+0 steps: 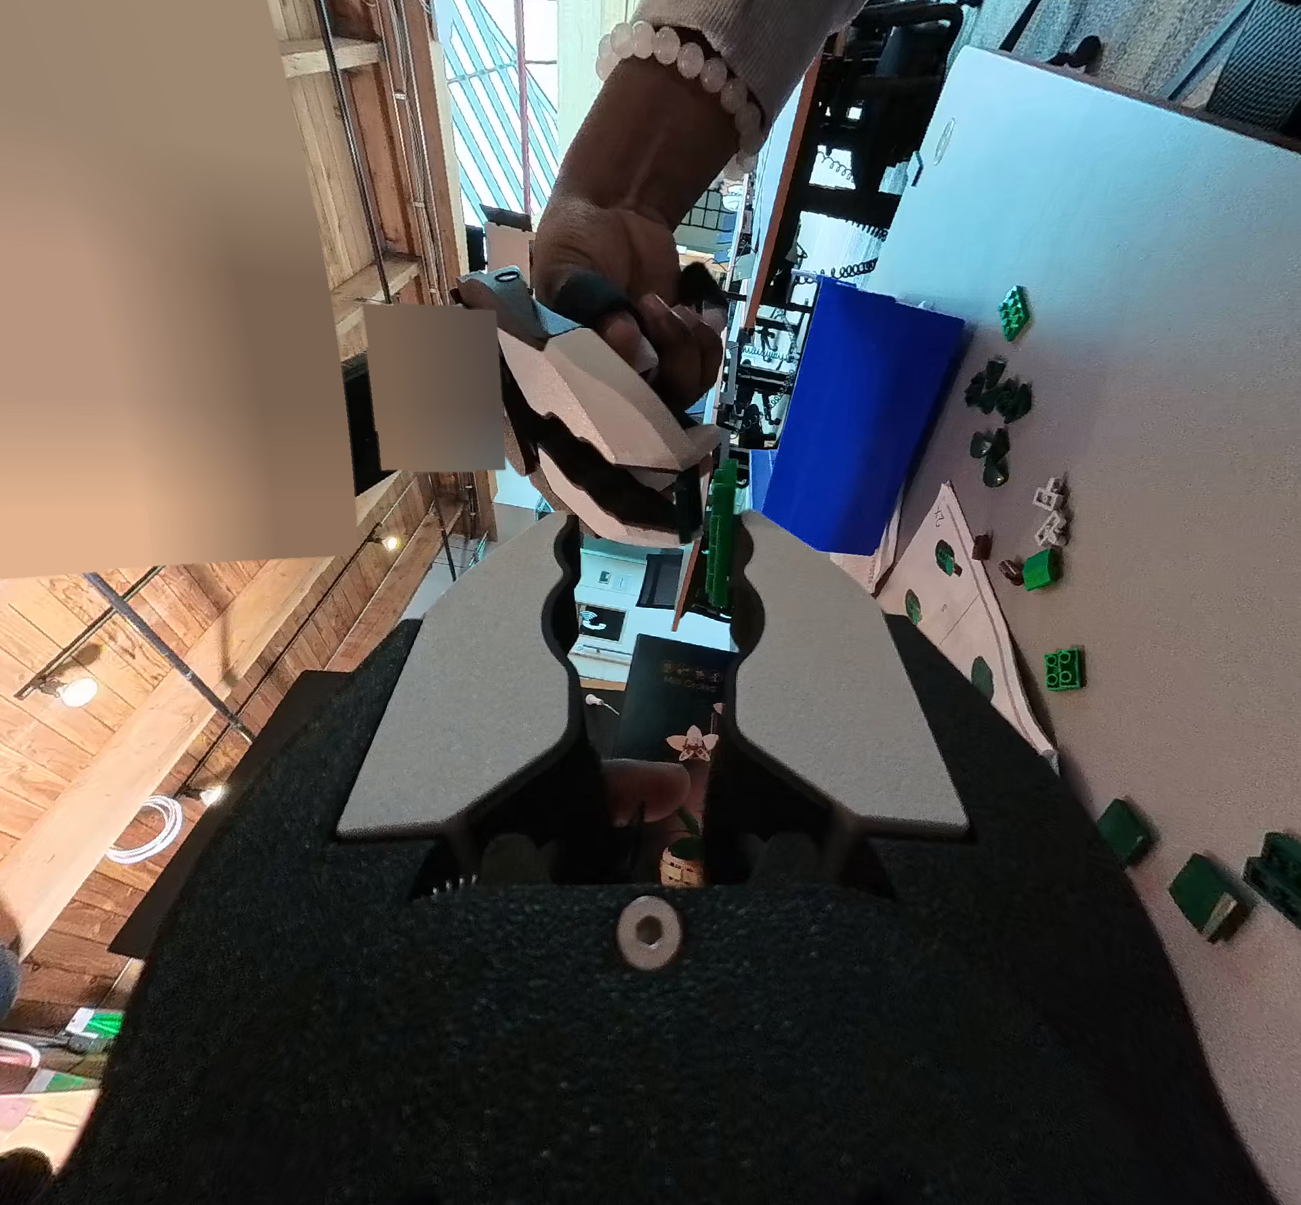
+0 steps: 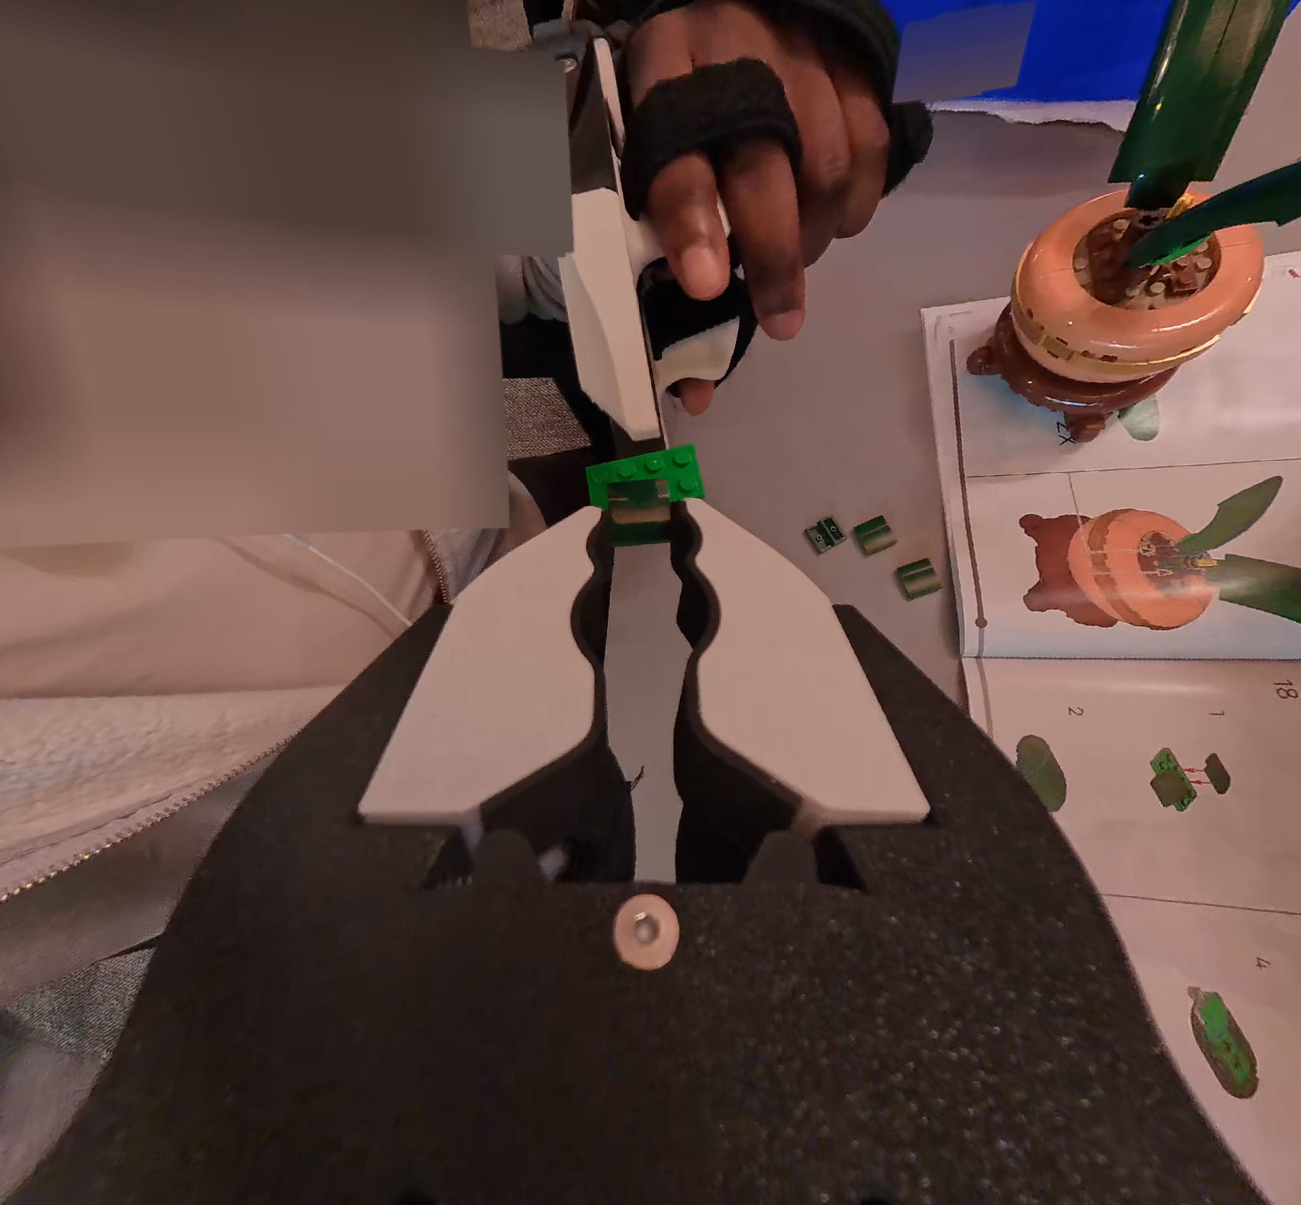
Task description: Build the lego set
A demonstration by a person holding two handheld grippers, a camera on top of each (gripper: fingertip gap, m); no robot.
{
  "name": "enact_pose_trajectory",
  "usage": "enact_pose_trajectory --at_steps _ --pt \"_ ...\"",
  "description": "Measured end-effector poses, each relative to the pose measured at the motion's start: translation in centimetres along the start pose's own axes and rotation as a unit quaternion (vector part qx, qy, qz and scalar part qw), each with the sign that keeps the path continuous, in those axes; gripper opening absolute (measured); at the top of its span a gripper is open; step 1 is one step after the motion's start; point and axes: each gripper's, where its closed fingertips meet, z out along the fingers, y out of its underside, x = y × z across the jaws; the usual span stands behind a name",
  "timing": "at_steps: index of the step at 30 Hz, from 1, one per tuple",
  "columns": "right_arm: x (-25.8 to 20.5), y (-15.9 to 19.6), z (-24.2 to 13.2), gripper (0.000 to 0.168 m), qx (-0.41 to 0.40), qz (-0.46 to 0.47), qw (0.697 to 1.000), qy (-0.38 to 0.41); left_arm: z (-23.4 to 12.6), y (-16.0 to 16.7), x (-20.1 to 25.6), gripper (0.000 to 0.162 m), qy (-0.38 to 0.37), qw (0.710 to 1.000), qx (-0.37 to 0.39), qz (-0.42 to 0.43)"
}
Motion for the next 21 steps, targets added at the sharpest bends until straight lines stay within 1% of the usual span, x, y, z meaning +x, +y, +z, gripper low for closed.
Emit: enact_pose_trajectory --at_steps 15,21 --pt "-0.07 -0.13 0.38 0.015 -0.016 -0.008 1.0 -0.005 0.02 -0.09 -0.1 0.034 -0.002 1.0 0.003 -0.002" --pt "0.01 -0.26 0.33 0.016 -0.017 -0.011 1.0 -0.005 0.04 -0.19 0.04 0.024 0.002 1.0 0.006 0.0"
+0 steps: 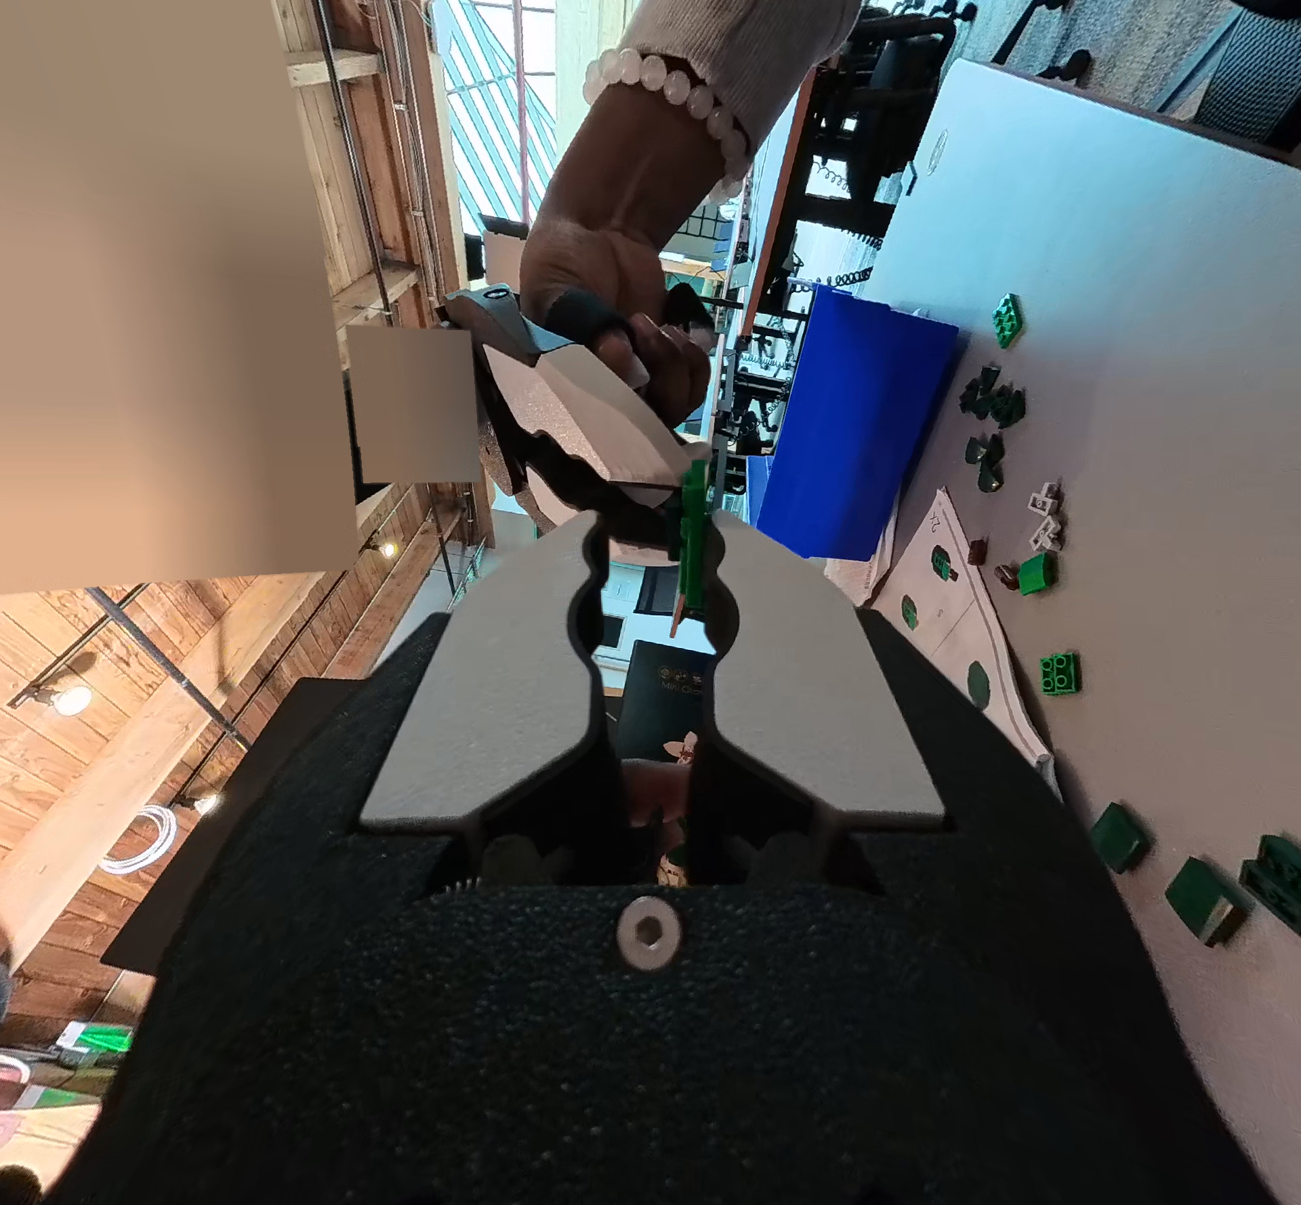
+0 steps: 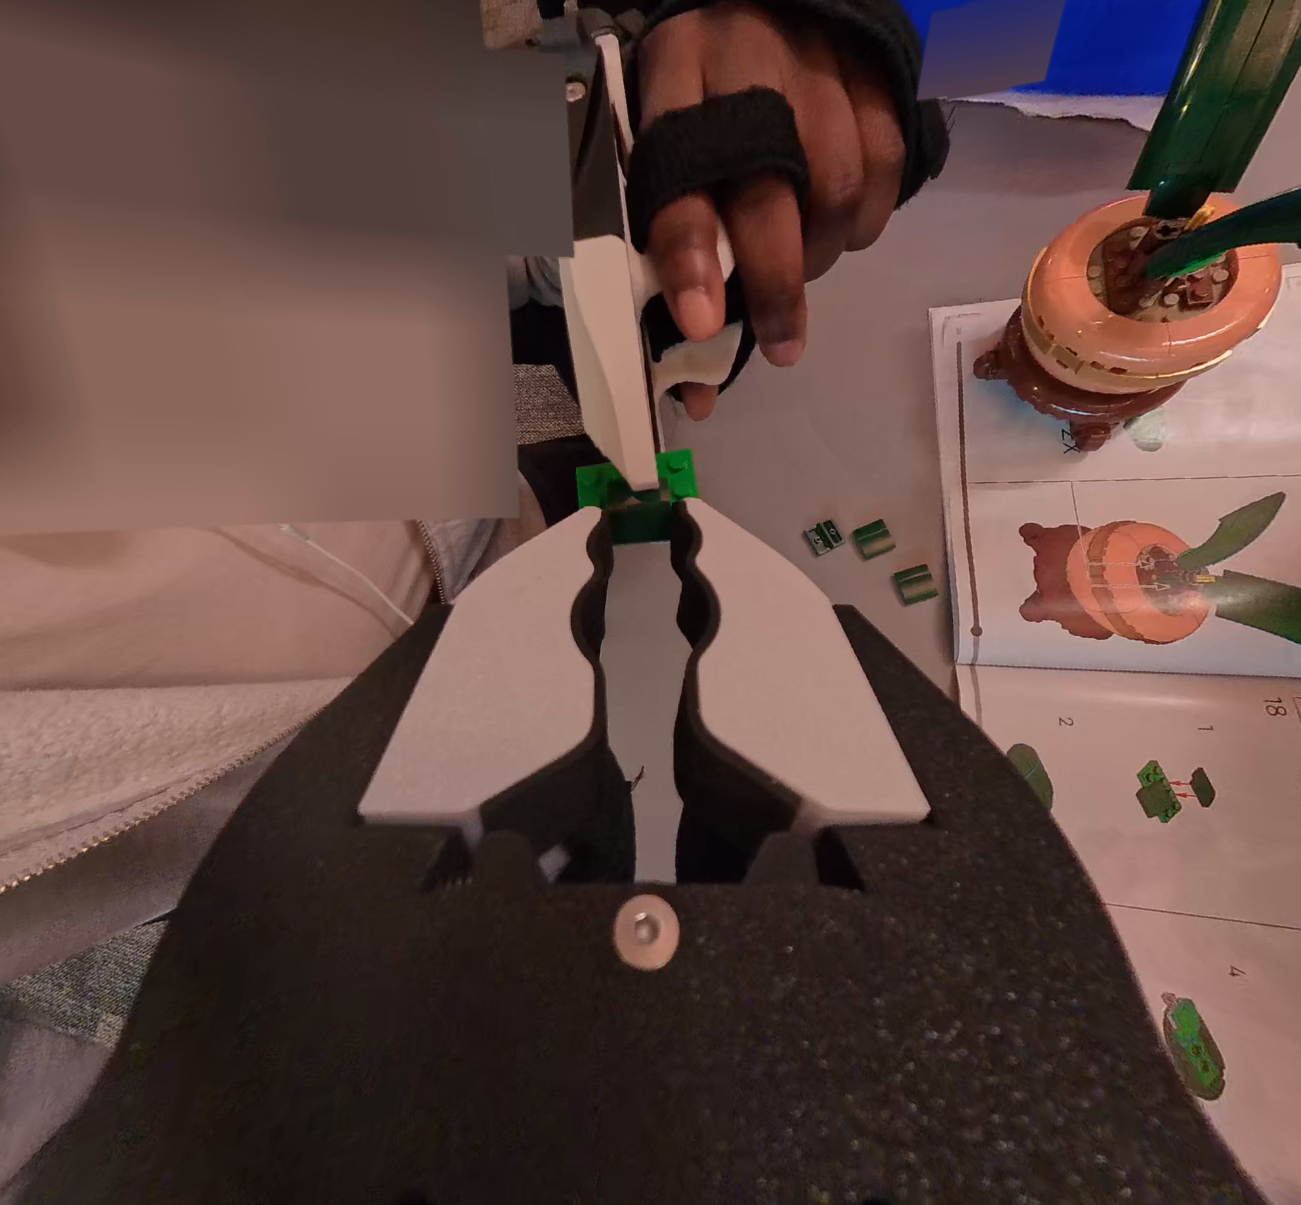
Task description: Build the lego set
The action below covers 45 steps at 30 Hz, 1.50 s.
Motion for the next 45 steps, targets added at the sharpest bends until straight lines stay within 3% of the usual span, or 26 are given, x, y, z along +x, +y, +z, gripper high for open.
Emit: enact_pose_trajectory --at_steps 9,18,23,26,29,32,34,40,45 --pt "-0.1 -0.1 -0.3 0.016 0.0 -0.004 1.0 0.0 0.1 0.0 0.6 0.008 0.011 1.0 0.0 0.006" --pt "-0.1 -0.2 -0.2 0.016 0.001 -0.007 1.0 0.002 0.1 0.0 0.6 0.007 0.016 1.0 0.001 0.014" --pt "-0.2 -1.2 -1.1 0.02 0.049 -0.008 0.999 -0.001 -0.1 0.3 0.5 0.007 0.01 1.0 -0.005 0.018" --pt "-0.2 -1.7 -1.8 0.024 0.097 -0.07 0.992 0.026 -0.2 0.5 -0.2 0.007 -0.004 1.0 0.003 -0.021" --pt "0.6 -2.2 -2.3 0.028 0.157 -0.22 0.951 0.153 -0.7 1.0 -1.6 0.007 -0.031 0.994 0.021 -0.103" --pt "0.5 -3.8 -2.9 0.024 0.219 -0.367 0.848 0.315 -1.1 1.5 -2.8 0.007 -0.05 0.98 0.039 -0.187" --pt "-0.2 -4.7 -2.8 0.022 0.227 -0.434 0.785 0.378 -1.3 1.6 -3.2 0.007 -0.053 0.973 0.048 -0.219" --pt "0.1 -4.9 -1.3 0.017 0.197 -0.456 0.776 0.389 -1.3 1.2 -3.2 0.007 -0.043 0.966 0.057 -0.248" --pt "0.2 -4.7 -0.8 0.013 0.188 -0.455 0.792 0.36 -1.3 1.1 -2.8 0.007 -0.023 0.964 0.057 -0.26"
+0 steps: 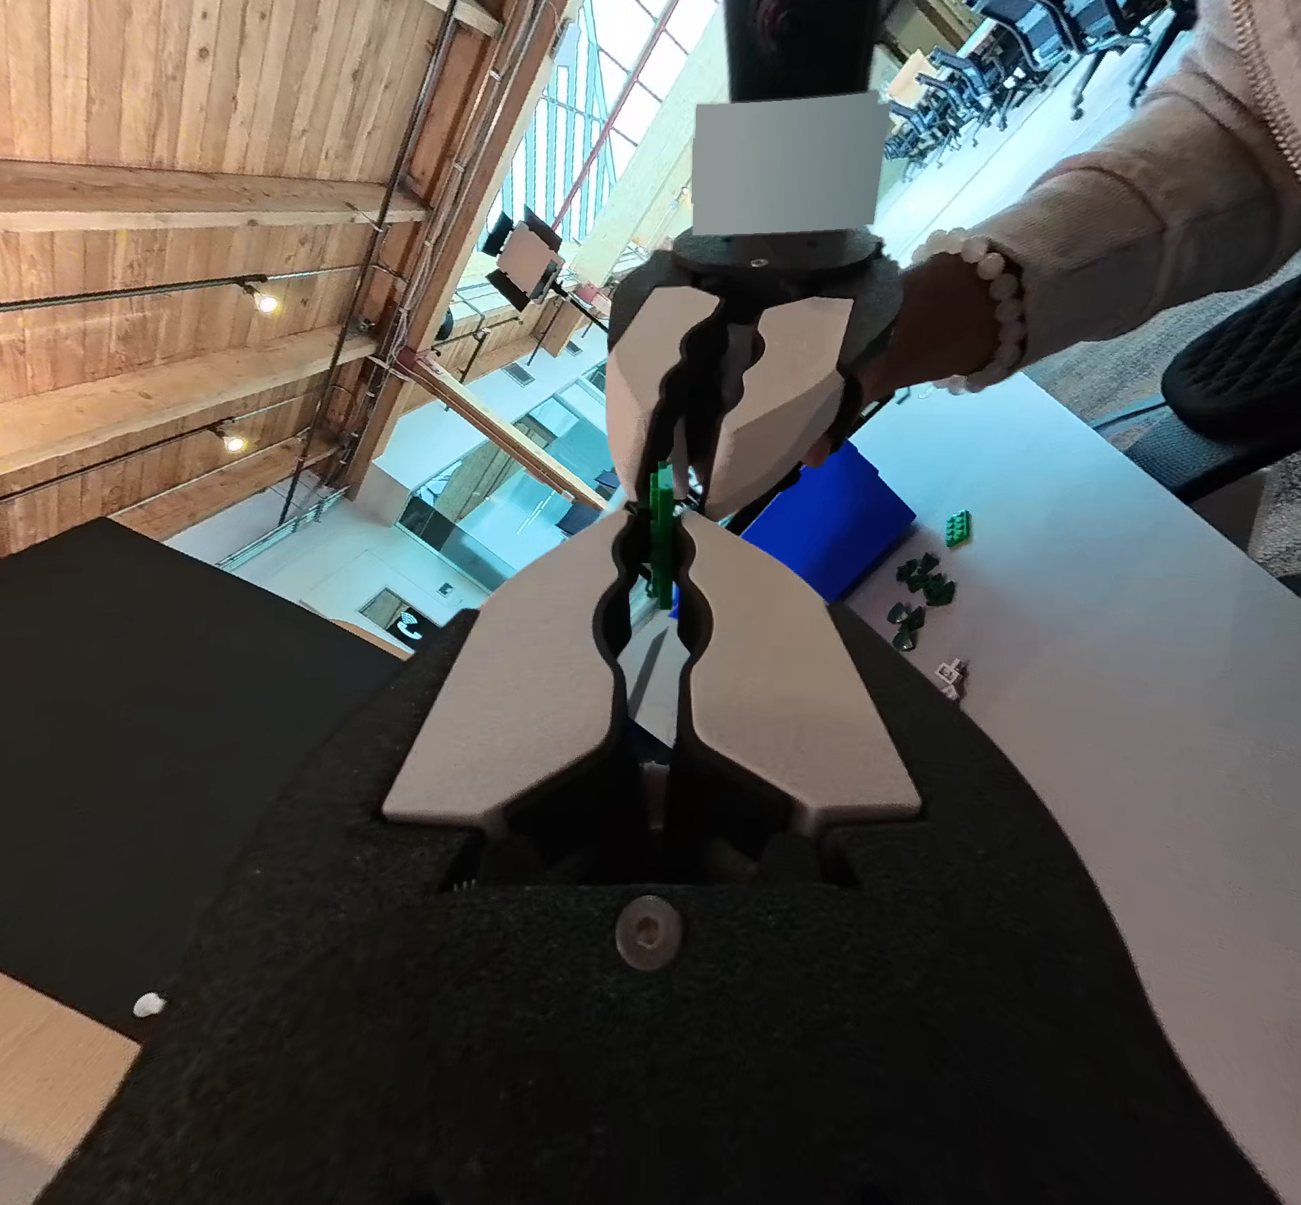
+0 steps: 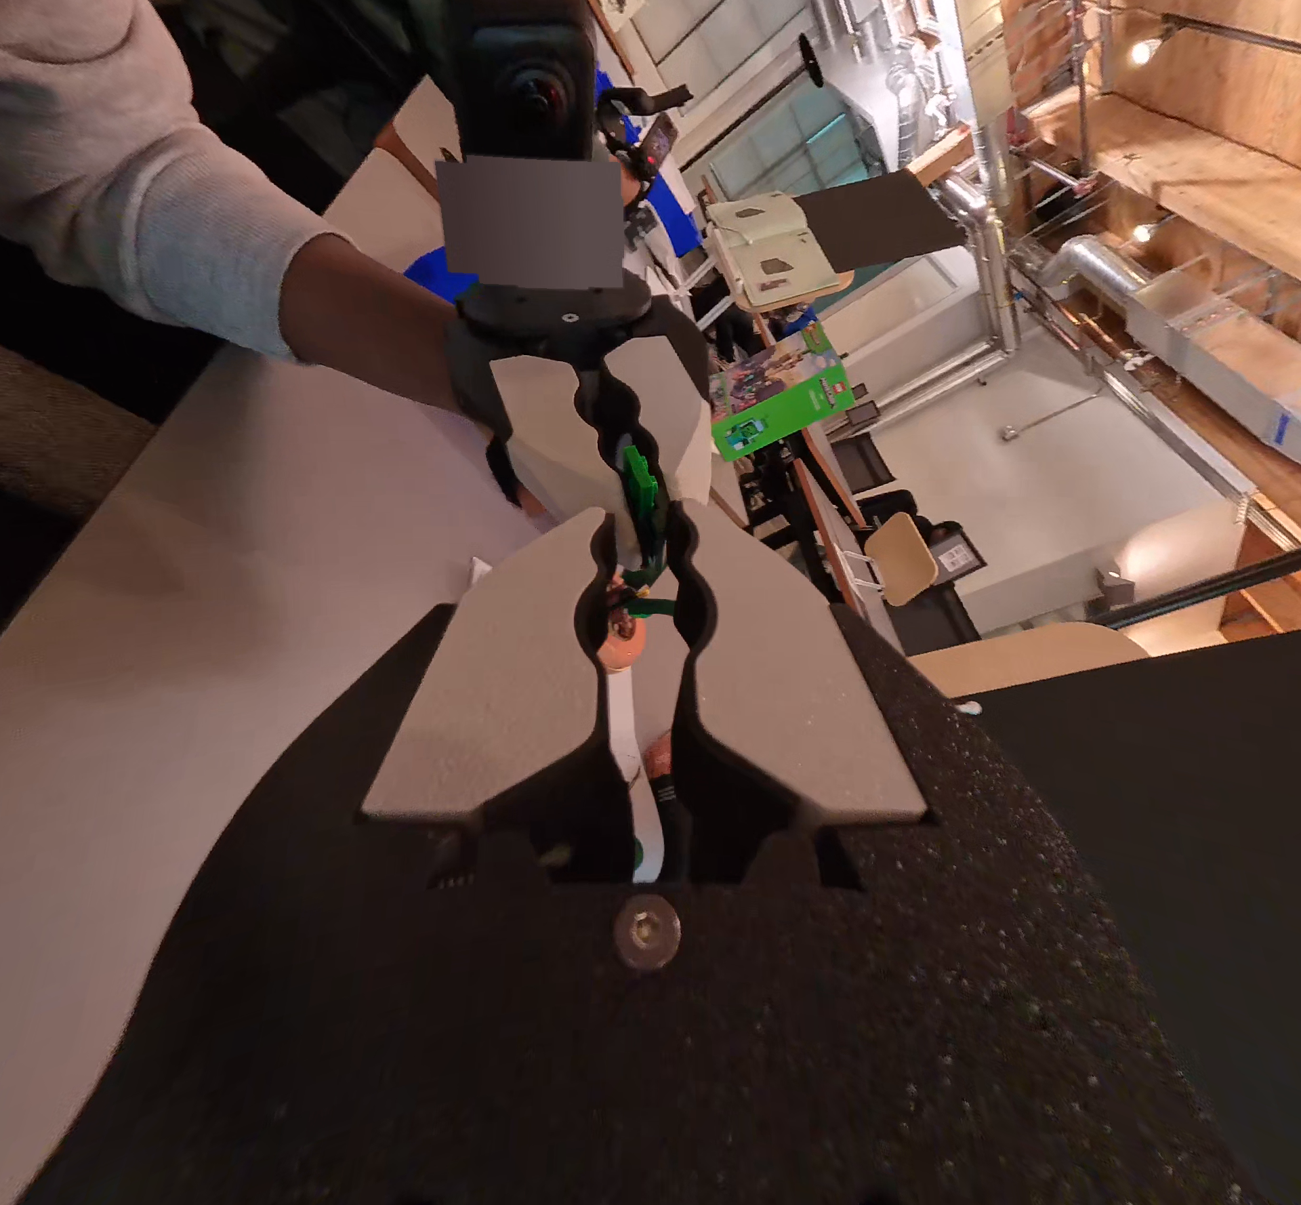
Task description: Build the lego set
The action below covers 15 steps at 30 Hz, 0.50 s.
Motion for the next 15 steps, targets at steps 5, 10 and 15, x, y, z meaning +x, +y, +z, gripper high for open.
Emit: enact_pose_trajectory --at_steps 5,10,15 --pt "-0.8 -0.3 -0.3 0.01 0.034 0.044 0.996 -0.063 0.2 -0.3 1.0 0.007 0.029 1.0 0.002 -0.003" --pt "-1.4 -0.7 -0.8 0.006 0.058 0.07 0.989 -0.112 0.3 -0.7 1.9 0.007 0.051 0.999 0.011 -0.008" --pt "-1.6 -1.4 -1.2 0.005 0.103 0.098 0.98 -0.137 0.4 -1.6 2.4 0.007 0.062 0.997 0.038 -0.032"
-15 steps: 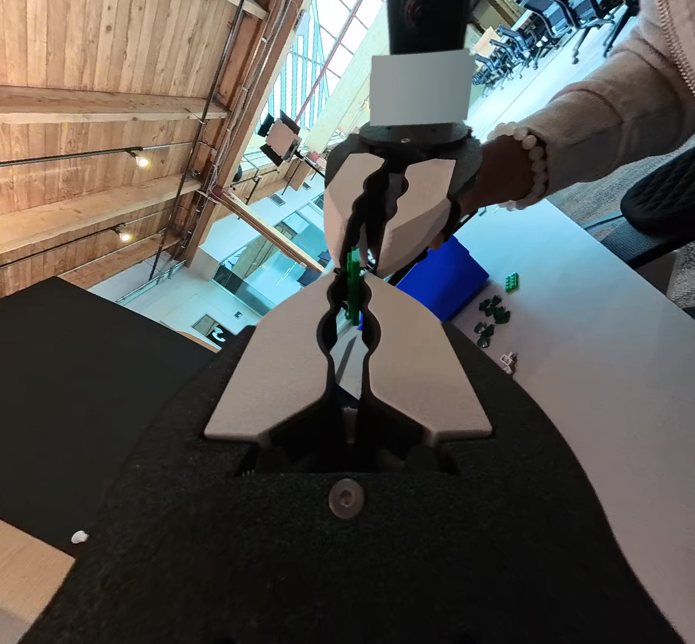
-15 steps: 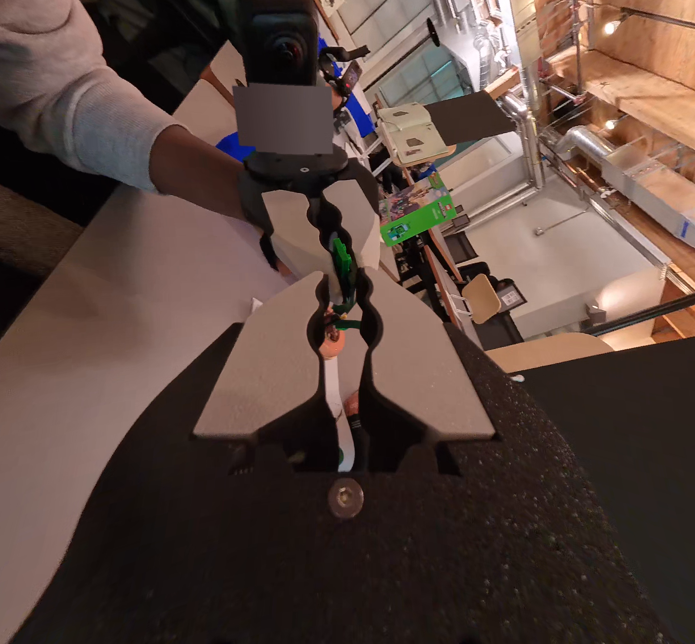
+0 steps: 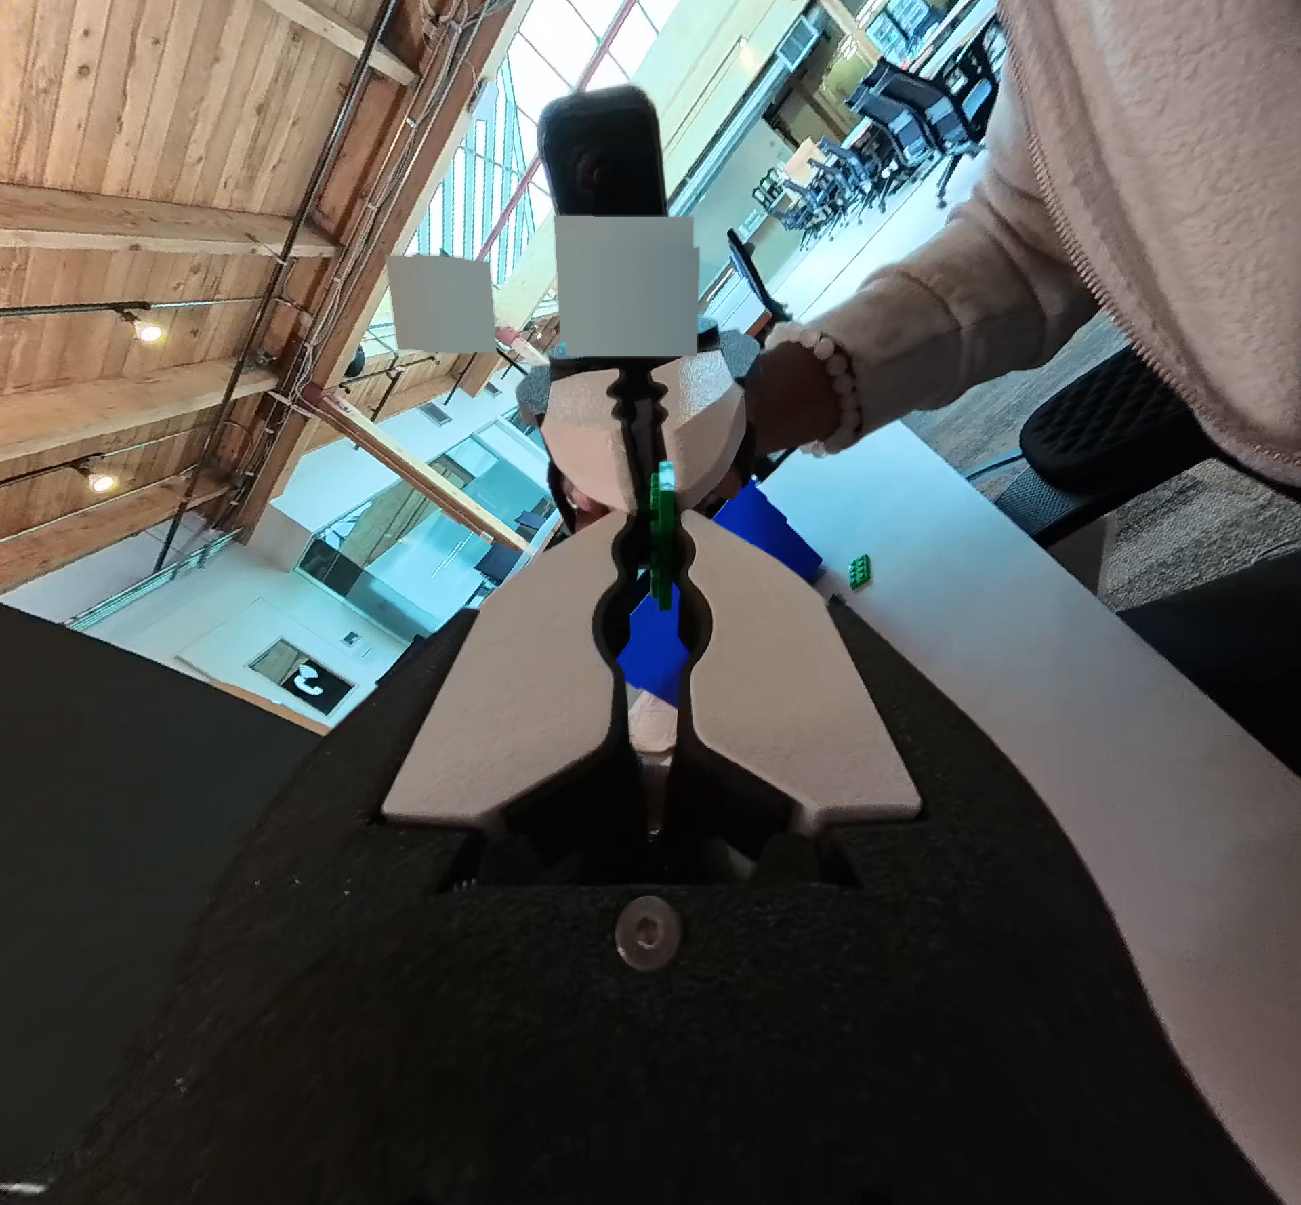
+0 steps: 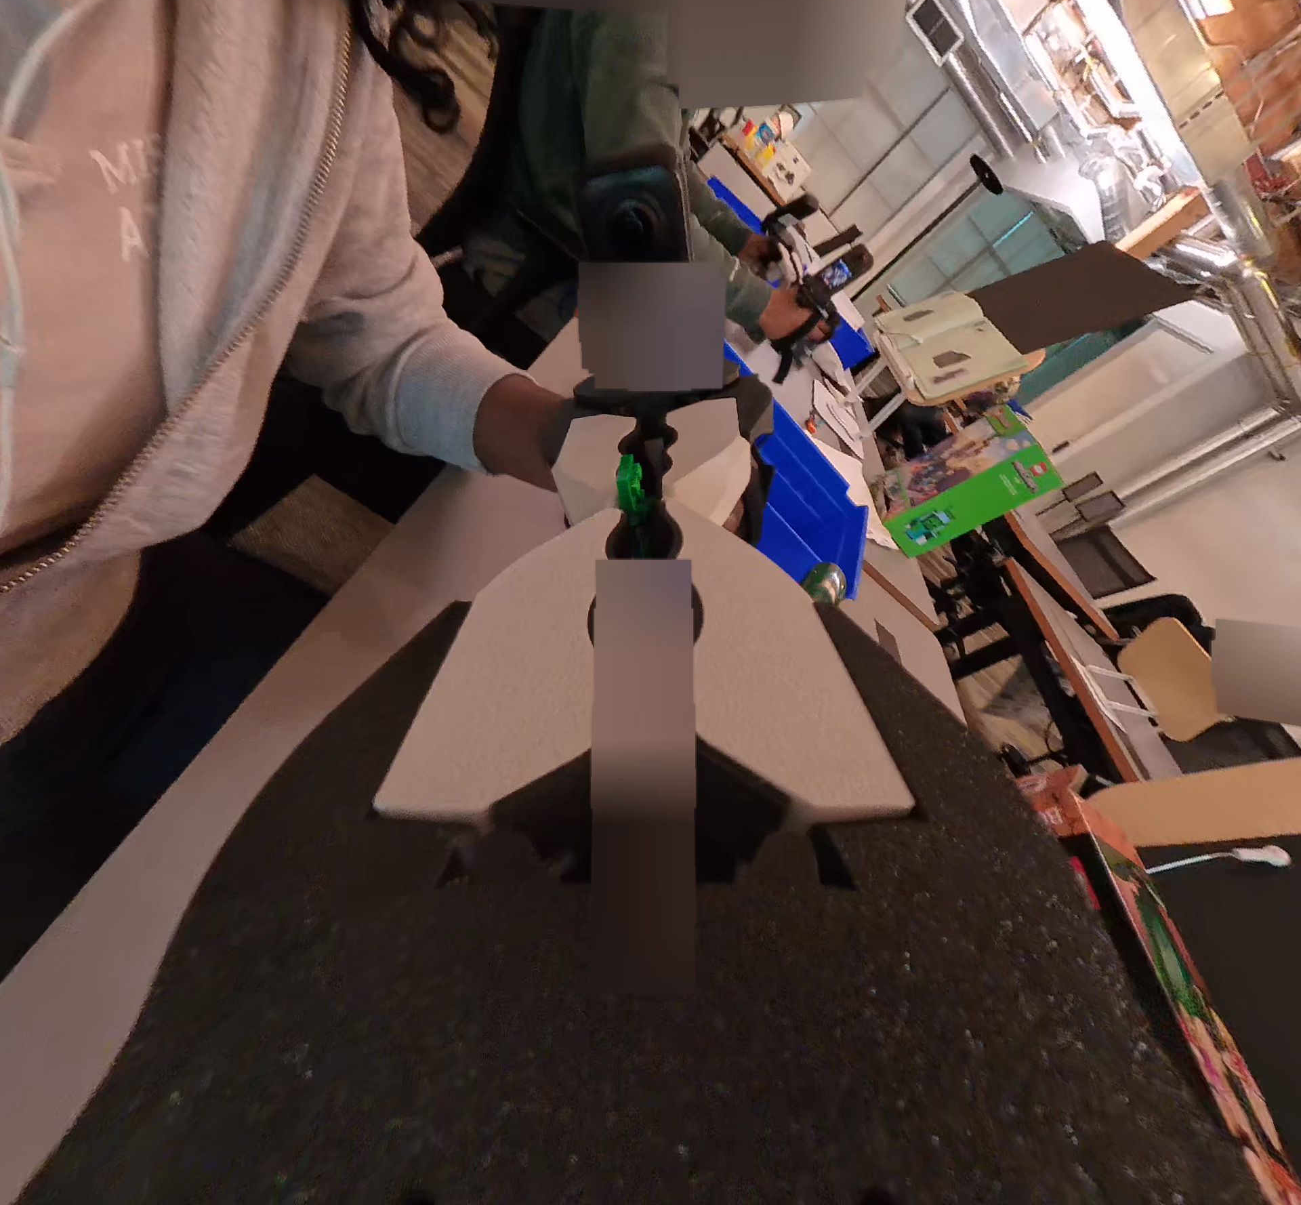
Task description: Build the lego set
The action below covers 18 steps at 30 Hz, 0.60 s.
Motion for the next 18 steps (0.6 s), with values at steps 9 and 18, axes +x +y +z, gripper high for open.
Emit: enact_pose_trajectory --at_steps 9,18 --pt "-0.01 -0.16 -0.2 0.004 0.016 -0.004 1.0 0.001 0.22 -0.2 -0.29 0.015 -0.013 1.0 0.005 -0.017" --pt "0.63 0.06 -0.15 0.004 -0.025 -0.029 0.999 0.017 0.13 0.19 -0.76 0.009 -0.03 1.0 -0.009 0.0"
